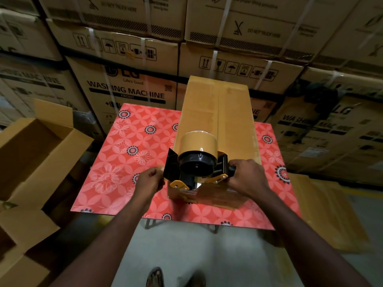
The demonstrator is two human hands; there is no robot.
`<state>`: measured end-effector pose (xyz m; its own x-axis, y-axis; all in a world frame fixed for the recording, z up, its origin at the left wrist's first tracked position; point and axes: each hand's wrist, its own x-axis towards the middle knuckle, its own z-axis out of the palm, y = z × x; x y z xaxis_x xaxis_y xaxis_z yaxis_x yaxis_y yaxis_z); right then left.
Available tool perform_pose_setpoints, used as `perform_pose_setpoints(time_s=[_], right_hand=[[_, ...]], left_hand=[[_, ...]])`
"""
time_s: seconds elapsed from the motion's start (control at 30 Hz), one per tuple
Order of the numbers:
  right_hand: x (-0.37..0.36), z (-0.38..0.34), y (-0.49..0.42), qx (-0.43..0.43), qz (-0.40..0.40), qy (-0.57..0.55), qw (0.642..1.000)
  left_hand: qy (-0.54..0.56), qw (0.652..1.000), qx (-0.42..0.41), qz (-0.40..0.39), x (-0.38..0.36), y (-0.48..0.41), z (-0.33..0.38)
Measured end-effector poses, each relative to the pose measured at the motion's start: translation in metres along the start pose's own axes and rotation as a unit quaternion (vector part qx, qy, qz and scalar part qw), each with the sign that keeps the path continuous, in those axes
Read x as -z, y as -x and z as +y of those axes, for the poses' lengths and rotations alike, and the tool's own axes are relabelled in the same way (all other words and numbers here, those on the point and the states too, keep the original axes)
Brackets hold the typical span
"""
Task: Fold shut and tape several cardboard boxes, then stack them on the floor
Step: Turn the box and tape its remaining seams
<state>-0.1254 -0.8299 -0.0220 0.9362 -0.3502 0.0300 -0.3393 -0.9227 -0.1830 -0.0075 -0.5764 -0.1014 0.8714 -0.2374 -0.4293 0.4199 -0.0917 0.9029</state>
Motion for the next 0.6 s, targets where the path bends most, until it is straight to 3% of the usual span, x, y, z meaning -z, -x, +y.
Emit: perform_pose_setpoints(time_s=[0.1,0.23,0.4,0.47,0.6], right_hand=[[-0.001,0.001,0.002,0.005,0.002,0.008,1.0],[-0.003,0.002,0.0,0.014,0.009,0.02,1.0],[-0.006,0.005,-0.001,0.023,0.007,0.026,0.999],[-0.007,0.005,-0.001,0.026,0.01,0.029,0.999],[-0.008,0.005,-0.001,0.026,0.01,0.028,0.999]], left_hand=[[0.012,1.0,0.02,0.013,-0.011,0.003,-0.001],[-0.021,0.999,0.039,-0.028,-0.018,-0.004,-0.012],[0.052,0.982,0.183,-0.005,-0.015,-0.008,-0.035],[0.035,0.985,0.17,0.001,-0.011,-0.009,-0.033],[0.031,0.998,0.05,0.017,-0.01,-0.011,-0.016]])
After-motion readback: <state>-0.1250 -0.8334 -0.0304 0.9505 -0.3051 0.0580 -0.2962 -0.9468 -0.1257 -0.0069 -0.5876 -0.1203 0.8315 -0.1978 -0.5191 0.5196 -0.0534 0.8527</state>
